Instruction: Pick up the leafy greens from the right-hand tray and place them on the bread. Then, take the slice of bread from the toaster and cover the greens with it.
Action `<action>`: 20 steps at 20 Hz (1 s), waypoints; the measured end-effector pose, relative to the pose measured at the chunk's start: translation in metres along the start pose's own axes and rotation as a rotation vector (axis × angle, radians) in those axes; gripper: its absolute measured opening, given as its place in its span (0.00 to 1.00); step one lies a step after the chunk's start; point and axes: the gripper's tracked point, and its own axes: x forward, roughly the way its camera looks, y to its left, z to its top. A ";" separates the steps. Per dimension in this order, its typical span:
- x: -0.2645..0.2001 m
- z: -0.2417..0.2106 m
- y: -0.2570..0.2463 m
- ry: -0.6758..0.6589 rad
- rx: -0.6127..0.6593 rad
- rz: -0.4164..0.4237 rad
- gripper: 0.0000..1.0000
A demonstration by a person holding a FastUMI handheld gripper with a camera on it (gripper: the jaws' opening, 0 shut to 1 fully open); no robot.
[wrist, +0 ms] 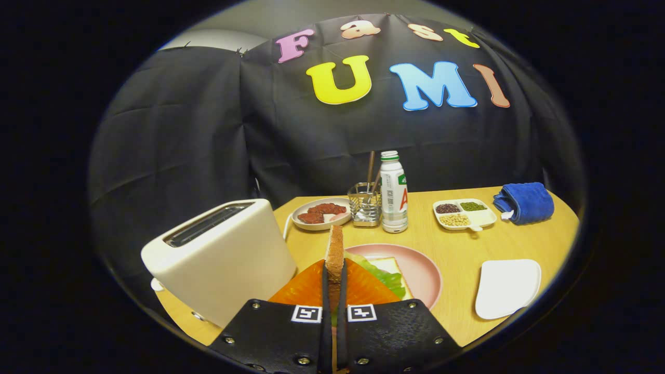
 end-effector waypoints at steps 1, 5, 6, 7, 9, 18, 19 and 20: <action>0.002 -0.002 -0.007 0.006 -0.008 -0.015 0.04; 0.005 -0.012 -0.027 0.047 -0.010 -0.051 0.13; 0.009 -0.014 -0.032 0.058 -0.018 -0.056 0.22; 0.012 -0.015 -0.036 0.063 -0.041 -0.067 0.22; 0.013 -0.015 -0.053 0.069 -0.104 -0.115 0.28; -0.016 0.015 -0.087 -0.072 -0.131 -0.187 0.37; -0.025 0.021 -0.094 -0.087 -0.121 -0.194 0.37; -0.032 0.023 -0.101 -0.098 -0.113 -0.197 0.37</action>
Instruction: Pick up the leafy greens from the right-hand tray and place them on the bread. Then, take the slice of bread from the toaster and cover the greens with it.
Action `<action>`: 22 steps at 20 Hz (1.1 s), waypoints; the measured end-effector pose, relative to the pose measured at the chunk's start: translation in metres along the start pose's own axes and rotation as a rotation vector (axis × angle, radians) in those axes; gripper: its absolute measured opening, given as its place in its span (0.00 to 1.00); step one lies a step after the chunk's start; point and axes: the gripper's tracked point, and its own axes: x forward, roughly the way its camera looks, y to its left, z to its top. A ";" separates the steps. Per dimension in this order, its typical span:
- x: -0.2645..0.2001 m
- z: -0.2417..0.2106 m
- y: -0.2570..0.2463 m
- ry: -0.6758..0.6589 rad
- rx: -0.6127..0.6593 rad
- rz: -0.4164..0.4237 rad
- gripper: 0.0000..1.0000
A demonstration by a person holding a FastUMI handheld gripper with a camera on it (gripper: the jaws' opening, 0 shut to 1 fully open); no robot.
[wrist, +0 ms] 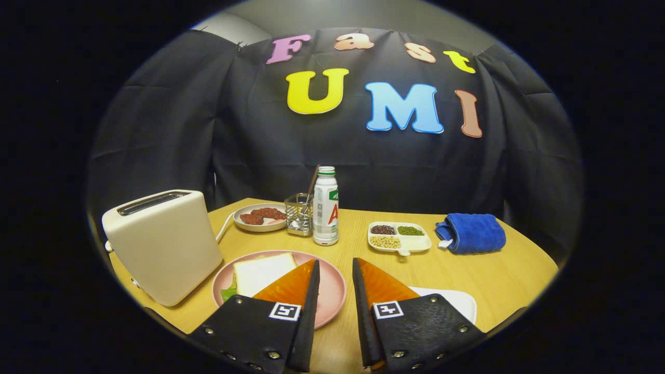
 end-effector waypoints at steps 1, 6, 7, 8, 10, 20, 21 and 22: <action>-0.006 0.005 -0.007 -0.014 0.011 -0.005 0.36; -0.035 0.022 -0.062 -0.103 0.043 -0.067 0.36; -0.040 0.025 -0.076 -0.115 0.032 -0.093 0.36; -0.045 0.026 -0.089 -0.125 0.023 -0.103 0.36; -0.058 0.033 -0.112 -0.163 0.017 -0.108 0.36; -0.073 0.049 -0.287 -0.216 -0.004 -0.171 0.36; -0.073 0.042 -0.297 -0.202 0.008 -0.164 0.36; -0.066 0.047 -0.318 -0.199 0.005 -0.168 0.36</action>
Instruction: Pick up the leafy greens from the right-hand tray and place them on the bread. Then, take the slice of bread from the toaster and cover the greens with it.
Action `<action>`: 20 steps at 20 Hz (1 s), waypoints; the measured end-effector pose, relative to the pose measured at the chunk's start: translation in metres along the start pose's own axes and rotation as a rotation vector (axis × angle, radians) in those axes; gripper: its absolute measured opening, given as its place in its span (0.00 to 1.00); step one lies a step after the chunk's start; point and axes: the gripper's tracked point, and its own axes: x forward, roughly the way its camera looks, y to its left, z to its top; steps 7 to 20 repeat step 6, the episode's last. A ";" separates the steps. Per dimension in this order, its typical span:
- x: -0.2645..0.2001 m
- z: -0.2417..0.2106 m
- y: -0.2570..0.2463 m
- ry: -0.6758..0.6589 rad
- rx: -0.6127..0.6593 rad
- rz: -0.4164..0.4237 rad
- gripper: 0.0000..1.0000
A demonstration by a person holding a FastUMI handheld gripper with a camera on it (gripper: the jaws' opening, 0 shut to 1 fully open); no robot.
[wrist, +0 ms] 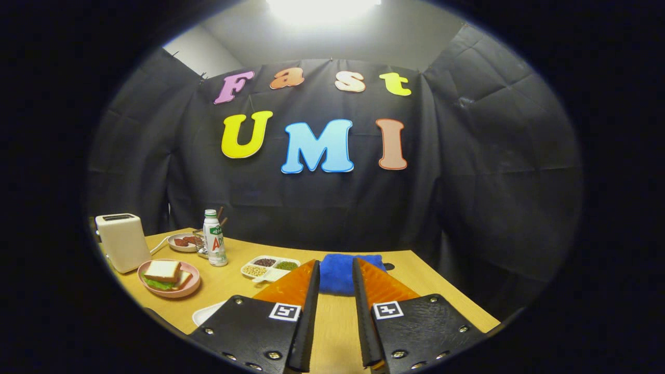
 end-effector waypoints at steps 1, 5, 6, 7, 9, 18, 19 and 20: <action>-0.002 -0.004 -0.012 -0.012 -0.014 0.003 0.37; -0.010 -0.020 -0.061 -0.016 -0.056 -0.001 0.36; -0.012 -0.021 -0.075 -0.013 -0.044 -0.005 0.37; -0.012 -0.021 -0.075 -0.013 -0.044 -0.005 0.37; -0.012 -0.021 -0.075 -0.013 -0.044 -0.005 0.37; -0.012 -0.021 -0.075 -0.013 -0.044 -0.005 0.37; -0.012 -0.021 -0.075 -0.013 -0.044 -0.005 0.37; -0.012 -0.021 -0.075 -0.013 -0.044 -0.005 0.37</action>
